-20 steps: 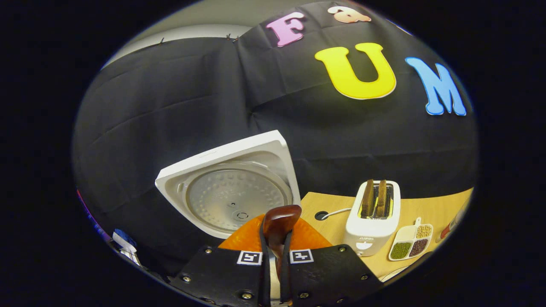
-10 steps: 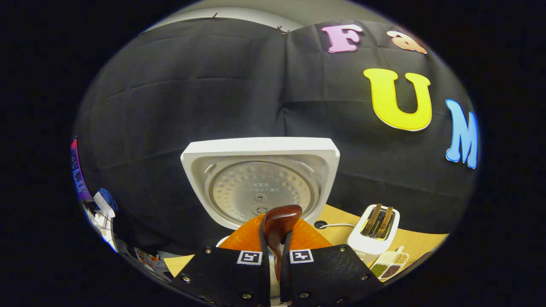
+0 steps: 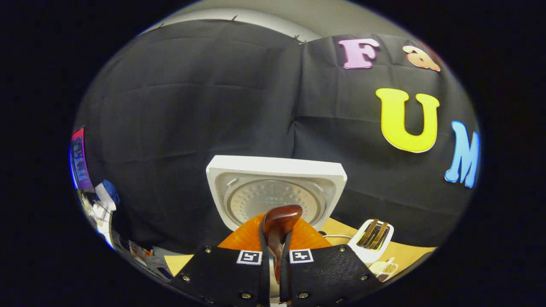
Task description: Close the left gripper, press the button to open the rice cooker; take a wooden spoon from the chopstick holder with the right hand, scoop a spoonful of rice and pour it into the rice cooker, then put the wooden spoon back into the chopstick holder.
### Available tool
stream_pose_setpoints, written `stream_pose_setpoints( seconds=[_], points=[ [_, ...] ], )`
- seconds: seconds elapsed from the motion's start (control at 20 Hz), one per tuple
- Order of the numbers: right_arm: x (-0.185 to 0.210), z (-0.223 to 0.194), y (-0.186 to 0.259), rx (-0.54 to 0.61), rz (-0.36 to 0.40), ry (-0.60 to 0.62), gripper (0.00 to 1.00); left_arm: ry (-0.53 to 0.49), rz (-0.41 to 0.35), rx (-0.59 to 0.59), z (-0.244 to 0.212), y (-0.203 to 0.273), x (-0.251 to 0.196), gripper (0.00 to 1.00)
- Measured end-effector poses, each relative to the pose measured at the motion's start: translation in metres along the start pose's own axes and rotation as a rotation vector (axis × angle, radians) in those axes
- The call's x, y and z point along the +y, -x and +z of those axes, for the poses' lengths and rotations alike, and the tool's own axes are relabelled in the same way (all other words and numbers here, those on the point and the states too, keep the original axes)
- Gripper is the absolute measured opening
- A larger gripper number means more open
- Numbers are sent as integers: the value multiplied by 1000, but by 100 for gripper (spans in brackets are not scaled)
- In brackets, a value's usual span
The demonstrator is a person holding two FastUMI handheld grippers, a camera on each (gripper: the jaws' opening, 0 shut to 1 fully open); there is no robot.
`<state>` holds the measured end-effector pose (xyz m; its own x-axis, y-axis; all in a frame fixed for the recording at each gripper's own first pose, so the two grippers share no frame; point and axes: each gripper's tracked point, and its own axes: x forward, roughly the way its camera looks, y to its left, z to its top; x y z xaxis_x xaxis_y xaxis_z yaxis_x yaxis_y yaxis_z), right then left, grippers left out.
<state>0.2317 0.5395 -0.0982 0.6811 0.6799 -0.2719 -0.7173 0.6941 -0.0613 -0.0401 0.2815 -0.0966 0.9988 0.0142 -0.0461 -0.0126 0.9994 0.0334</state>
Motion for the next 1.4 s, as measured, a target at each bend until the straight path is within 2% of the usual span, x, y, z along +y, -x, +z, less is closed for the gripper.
stream_pose_setpoints(
  seconds=[0.3, 0.5, 0.8, 1.0, 1.4],
  points=[
    [-32, 41, 68, -108, -13, -256, 9, 7, -38, -9, 16, -3, -11, 97],
    [-62, 51, 121, -169, -45, -363, 9, 15, -62, -4, 23, -9, -20, 99],
    [-109, 31, 202, -219, -127, -529, 9, 1, -103, 9, 31, -24, -46, 97],
    [-151, 8, 252, -233, -212, -619, 9, -2, -130, 6, 36, -43, -74, 97],
    [-217, -31, 325, -231, -328, -689, 9, -24, -191, 9, 40, -68, -133, 97]
  ],
)
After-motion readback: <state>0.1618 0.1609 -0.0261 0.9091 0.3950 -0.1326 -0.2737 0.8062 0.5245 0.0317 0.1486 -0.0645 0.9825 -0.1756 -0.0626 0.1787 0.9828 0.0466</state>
